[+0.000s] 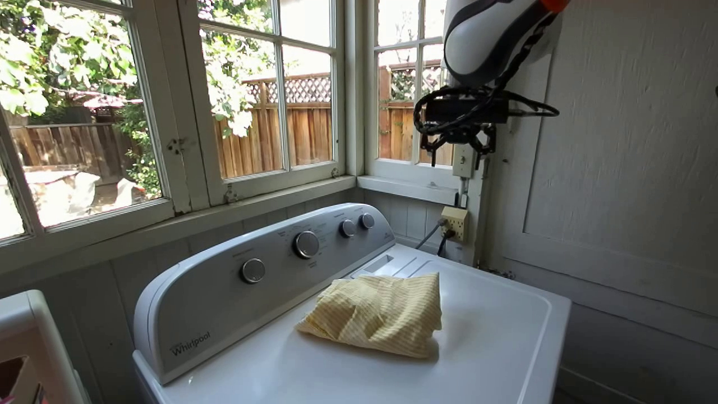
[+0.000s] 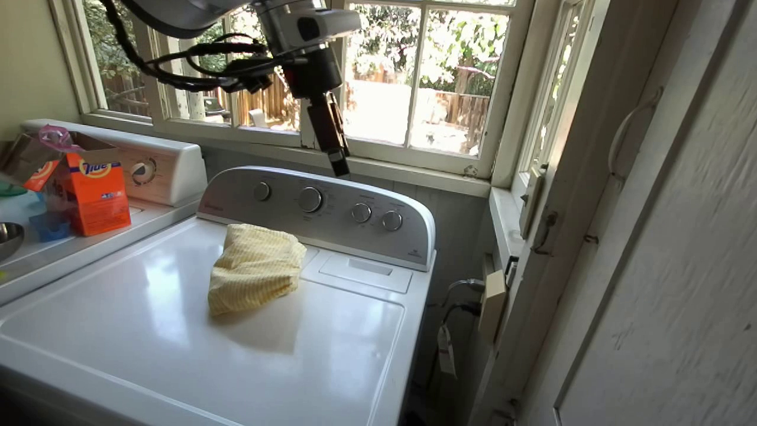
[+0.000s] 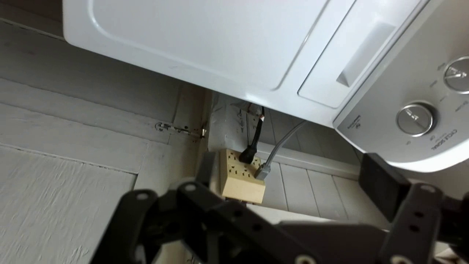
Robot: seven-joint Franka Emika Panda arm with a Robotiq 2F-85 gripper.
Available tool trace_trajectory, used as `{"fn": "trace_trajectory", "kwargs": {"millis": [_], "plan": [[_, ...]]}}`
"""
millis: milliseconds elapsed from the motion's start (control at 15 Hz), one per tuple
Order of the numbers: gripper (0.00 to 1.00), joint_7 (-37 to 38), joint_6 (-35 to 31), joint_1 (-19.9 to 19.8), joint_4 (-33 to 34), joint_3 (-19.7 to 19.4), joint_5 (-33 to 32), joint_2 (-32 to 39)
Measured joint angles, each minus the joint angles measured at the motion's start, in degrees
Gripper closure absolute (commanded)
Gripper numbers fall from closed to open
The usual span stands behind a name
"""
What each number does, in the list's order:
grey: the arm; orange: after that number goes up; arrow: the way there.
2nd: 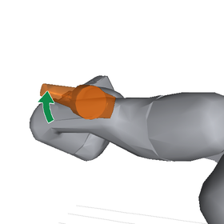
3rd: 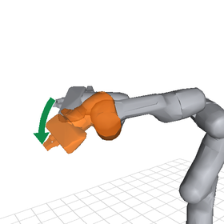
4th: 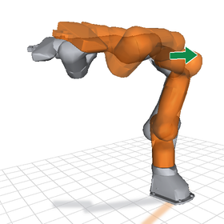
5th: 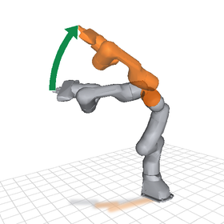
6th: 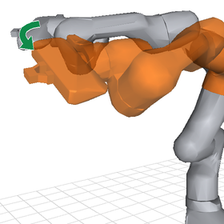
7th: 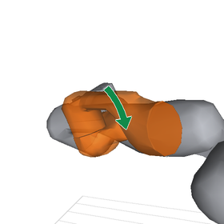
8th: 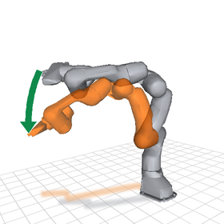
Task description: Switch on the light
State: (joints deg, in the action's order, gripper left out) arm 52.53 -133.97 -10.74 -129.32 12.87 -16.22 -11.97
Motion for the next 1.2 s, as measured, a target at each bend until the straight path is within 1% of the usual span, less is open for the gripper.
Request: {"fn": "trace_trajectory", "kwargs": {"millis": [400, 667, 800, 933, 1200], "plan": [[0.00, 6.9, 0.0, 1.3, 11.0, -4.2, -7.9, 8.9], [0.00, 11.3, 0.0, 3.3, 17.4, -7.8, -13.3, 13.7], [0.00, 12.5, -0.1, 4.2, 20.0, -9.4, -14.5, 15.7], [0.00, 12.7, -0.1, 4.6, 21.2, -9.9, -14.7, 16.8], [0.00, 13.1, -0.1, 5.0, 21.4, -10.0, -14.7, 17.0]]}}
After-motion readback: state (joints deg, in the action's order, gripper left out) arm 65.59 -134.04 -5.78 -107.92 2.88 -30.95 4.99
